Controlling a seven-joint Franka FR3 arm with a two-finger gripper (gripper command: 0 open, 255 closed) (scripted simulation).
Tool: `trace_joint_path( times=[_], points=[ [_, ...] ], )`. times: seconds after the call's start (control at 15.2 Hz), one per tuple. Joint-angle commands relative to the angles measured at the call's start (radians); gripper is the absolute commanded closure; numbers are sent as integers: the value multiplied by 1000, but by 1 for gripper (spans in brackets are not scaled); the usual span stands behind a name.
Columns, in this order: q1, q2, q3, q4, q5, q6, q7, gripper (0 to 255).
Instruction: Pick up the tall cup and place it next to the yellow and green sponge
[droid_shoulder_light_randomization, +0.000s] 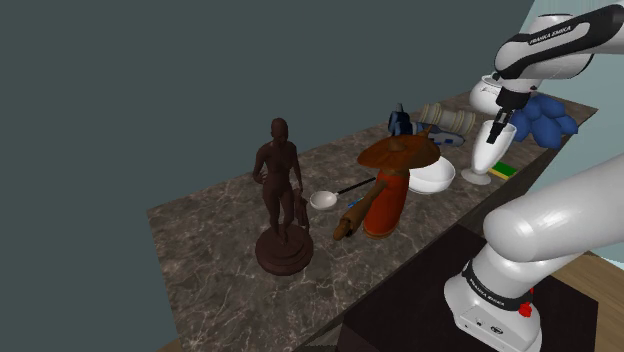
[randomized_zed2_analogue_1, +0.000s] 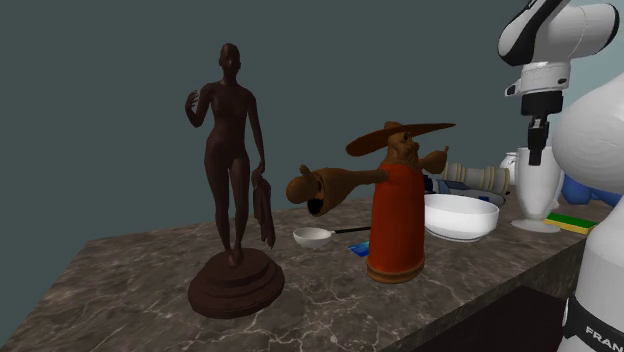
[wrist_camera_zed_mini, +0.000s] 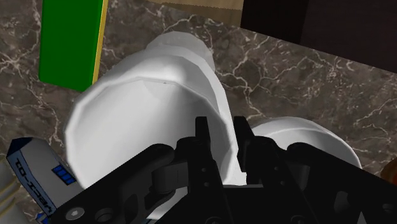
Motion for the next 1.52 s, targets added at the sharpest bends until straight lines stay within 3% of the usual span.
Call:
trace_joint_path(
  times=[0.0,0.53,0.59,0.92,1.19,1.45],
  points=[
    [-1,9,-7,-22,-2,32,0,255],
    [0,9,-7,-22,-2,32,0,255],
    [0,9,-7,-22,-2,32,0,0],
    [0,9,-7,-22,-2,32,0,0],
    [0,-39,29,69,2,-106,7,0],
    [0,-39,29,69,2,-106,6,0]
  ],
)
